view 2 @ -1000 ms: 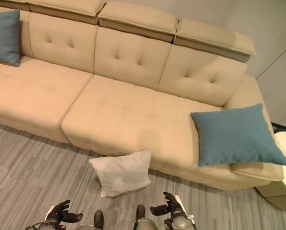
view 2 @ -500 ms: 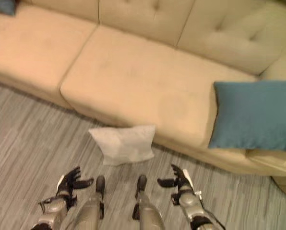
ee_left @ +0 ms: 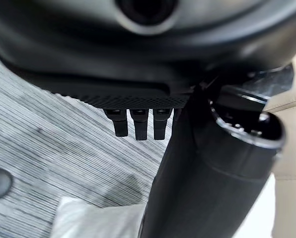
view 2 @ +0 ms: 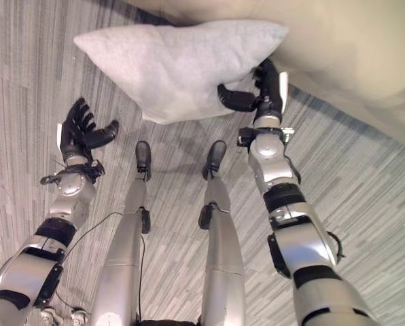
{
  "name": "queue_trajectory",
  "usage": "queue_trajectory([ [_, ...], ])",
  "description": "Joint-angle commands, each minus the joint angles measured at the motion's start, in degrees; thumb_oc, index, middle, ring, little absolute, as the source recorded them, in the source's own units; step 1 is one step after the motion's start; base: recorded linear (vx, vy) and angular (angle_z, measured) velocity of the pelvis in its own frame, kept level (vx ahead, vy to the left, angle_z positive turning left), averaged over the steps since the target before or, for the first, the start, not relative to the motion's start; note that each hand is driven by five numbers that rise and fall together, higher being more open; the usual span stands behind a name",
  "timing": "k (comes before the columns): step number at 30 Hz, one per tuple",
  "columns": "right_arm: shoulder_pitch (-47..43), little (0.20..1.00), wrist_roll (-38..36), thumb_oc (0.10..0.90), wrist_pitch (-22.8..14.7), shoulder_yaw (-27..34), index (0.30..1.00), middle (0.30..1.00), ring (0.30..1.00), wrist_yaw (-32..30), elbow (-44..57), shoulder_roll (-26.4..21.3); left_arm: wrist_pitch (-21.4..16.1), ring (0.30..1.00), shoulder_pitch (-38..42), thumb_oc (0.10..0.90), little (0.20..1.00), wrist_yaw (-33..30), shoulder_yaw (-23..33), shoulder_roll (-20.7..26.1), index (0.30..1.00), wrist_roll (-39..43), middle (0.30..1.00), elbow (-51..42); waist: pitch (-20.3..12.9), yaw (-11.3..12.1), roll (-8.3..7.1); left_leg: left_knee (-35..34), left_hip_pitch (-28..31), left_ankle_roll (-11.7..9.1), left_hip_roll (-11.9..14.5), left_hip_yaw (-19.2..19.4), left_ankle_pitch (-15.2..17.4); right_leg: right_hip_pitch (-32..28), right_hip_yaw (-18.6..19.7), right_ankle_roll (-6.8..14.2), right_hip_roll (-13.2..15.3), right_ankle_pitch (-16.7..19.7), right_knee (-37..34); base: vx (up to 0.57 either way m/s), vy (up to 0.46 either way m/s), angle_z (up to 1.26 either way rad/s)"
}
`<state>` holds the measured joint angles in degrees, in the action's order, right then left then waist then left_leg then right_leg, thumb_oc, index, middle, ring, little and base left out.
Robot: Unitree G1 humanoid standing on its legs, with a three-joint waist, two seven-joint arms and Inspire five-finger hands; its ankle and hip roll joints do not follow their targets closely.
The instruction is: Pick up all the scattered cushions and arrange them neatly on the sofa.
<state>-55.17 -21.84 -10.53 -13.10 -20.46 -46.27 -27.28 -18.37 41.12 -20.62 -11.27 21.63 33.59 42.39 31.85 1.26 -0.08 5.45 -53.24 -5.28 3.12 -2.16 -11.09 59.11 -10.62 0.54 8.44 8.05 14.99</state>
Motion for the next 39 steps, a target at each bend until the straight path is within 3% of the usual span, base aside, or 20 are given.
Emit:
queue_trajectory([
  [1, 6.2, 0.900, -1.3, 0.800, -5.3, -0.4, 0.900, 0.900, 0.900, -3.3, 4.8, -0.3, -4.4, 0.900, -7.2, 0.800, 0.900, -2.4, 1.3, 2.2, 0.900, -1.4, 0.900, -3.7, -9.1, -0.9, -1.80, 1.8, -2.7, -1.8, -1.8, -1.2, 6.1, 0.6, 2.7, 8.1, 2.4, -5.2, -0.5, 0.00, 0.000, 0.07],
  [8, 2.5, 0.900, -1.7, 0.800, -5.3, -2.1, 0.900, 0.900, 0.900, -2.9, 4.5, 0.0, -4.2, 0.900, -2.6, 0.800, 0.900, -2.0, -0.9, 2.0, 0.900, -1.2, 0.900, -4.0, -9.7, -1.2, -2.05, 2.7, -6.4, -1.8, -1.8, -1.8, 6.1, 3.9, 2.4, 8.5, 2.9, -5.4, 0.7, 0.01, -0.022, 0.06],
  [17, -3.3, 0.900, -3.0, 0.800, -6.3, -5.6, 0.900, 0.900, 0.900, -2.8, 6.4, 5.8, -3.5, 0.900, 5.9, 0.800, 0.900, -2.4, -5.1, -1.2, 0.900, 0.6, 0.900, -1.4, -10.9, -1.9, -2.56, 3.0, -8.5, -1.4, -1.7, -2.2, 6.4, 6.1, 2.7, 8.8, 2.8, -5.5, 1.0, 0.01, -0.007, 0.03],
  [20, -5.7, 0.900, -4.5, 0.800, -7.6, -7.2, 0.900, 0.900, 0.900, -2.5, 8.8, 9.9, -2.7, 0.900, 11.5, 0.800, 0.900, -3.0, -8.5, -3.5, 0.900, -0.3, 0.900, -0.4, -11.2, -2.6, -2.74, 2.8, -9.1, -1.3, -1.5, -2.5, 6.4, 7.0, 2.7, 8.9, 2.6, -5.3, 0.9, 0.00, 0.000, 0.00],
  [21, -6.0, 0.479, -5.0, 0.519, -7.9, -7.4, 0.479, 0.479, 0.479, -2.3, 9.2, 10.7, -2.5, 0.554, 12.7, 0.569, 0.554, -3.2, -9.3, -3.3, 0.554, -1.2, 0.554, -0.4, -11.2, -2.7, -2.75, 2.7, -9.0, -1.3, -1.6, -2.5, 6.3, 7.1, 2.8, 8.9, 2.5, -5.3, 0.9, 0.00, 0.000, 0.00],
  [22, -6.0, 0.479, -5.0, 0.519, -7.9, -7.4, 0.479, 0.479, 0.479, -2.3, 9.2, 10.7, -2.5, 0.554, 12.7, 0.569, 0.554, -3.2, -9.3, -3.3, 0.554, -1.2, 0.554, -0.4, -11.2, -2.7, -2.76, 2.7, -9.0, -1.2, -1.6, -2.5, 6.3, 7.1, 2.8, 8.9, 2.5, -5.3, 0.9, 0.00, 0.000, 0.00],
  [23, -6.6, 0.300, -5.6, 0.400, -8.4, -7.8, 0.300, 0.300, 0.300, -1.9, 10.5, 11.6, -2.6, 0.300, 14.6, 0.400, 0.300, -3.6, -9.9, -3.2, 0.300, -2.2, 0.300, -1.6, -11.3, -2.9, -2.66, 2.5, -8.9, -1.2, -1.4, -2.5, 6.3, 7.3, 2.8, 9.1, 2.5, -5.3, 0.9, 0.00, 0.000, 0.00],
  [25, -6.6, 0.300, -5.7, 0.400, -8.9, -8.0, 0.300, 0.300, 0.300, -1.2, 12.7, 12.2, -3.3, 0.300, 15.8, 0.400, 0.300, -4.1, -9.6, -2.9, 0.300, -2.2, 0.300, -4.2, -11.5, -3.1, -2.61, 1.9, -8.7, -1.2, -1.4, -2.5, 6.0, 7.4, 2.9, 9.1, 2.3, -5.2, 0.6, -0.02, 0.008, 0.00],
  [26, -6.2, 0.300, -5.5, 0.400, -9.4, -7.9, 0.300, 0.300, 0.300, -0.9, 14.1, 12.3, -3.9, 0.300, 16.2, 0.400, 0.300, -4.5, -9.1, -2.4, 0.300, -2.3, 0.300, -5.9, -11.3, -3.3, -2.53, 1.5, -9.2, -1.0, -1.7, -2.2, 4.2, 8.0, 2.7, 8.7, 2.4, -3.4, 0.2, -0.05, 0.023, 0.00],
  [31, -2.9, 0.300, -5.0, 0.400, -10.8, -6.1, 0.300, 0.300, 0.300, 0.3, 18.5, 11.9, -5.1, 0.300, 13.5, 0.400, 0.300, -5.1, -6.1, -0.9, 0.300, -2.5, 0.300, -11.6, -12.7, -3.4, -1.78, 0.1, -7.2, -1.3, -1.7, -1.9, 3.8, 7.2, 2.9, 8.6, 1.8, -3.8, 0.2, -0.01, 0.006, 0.00],
  [39, 9.5, 0.300, -2.0, 0.400, -11.9, -3.4, 0.300, 0.300, 0.300, 2.0, 27.4, 13.3, -4.7, 0.300, 0.5, 0.400, 0.300, -4.1, -3.2, -5.4, 0.300, -7.0, 0.300, -22.3, -15.0, -2.6, -0.45, -0.4, 0.2, -1.8, -2.1, -2.0, 4.7, -0.1, 1.9, 8.1, 2.0, -4.9, 0.6, 0.01, -0.001, 0.03],
])
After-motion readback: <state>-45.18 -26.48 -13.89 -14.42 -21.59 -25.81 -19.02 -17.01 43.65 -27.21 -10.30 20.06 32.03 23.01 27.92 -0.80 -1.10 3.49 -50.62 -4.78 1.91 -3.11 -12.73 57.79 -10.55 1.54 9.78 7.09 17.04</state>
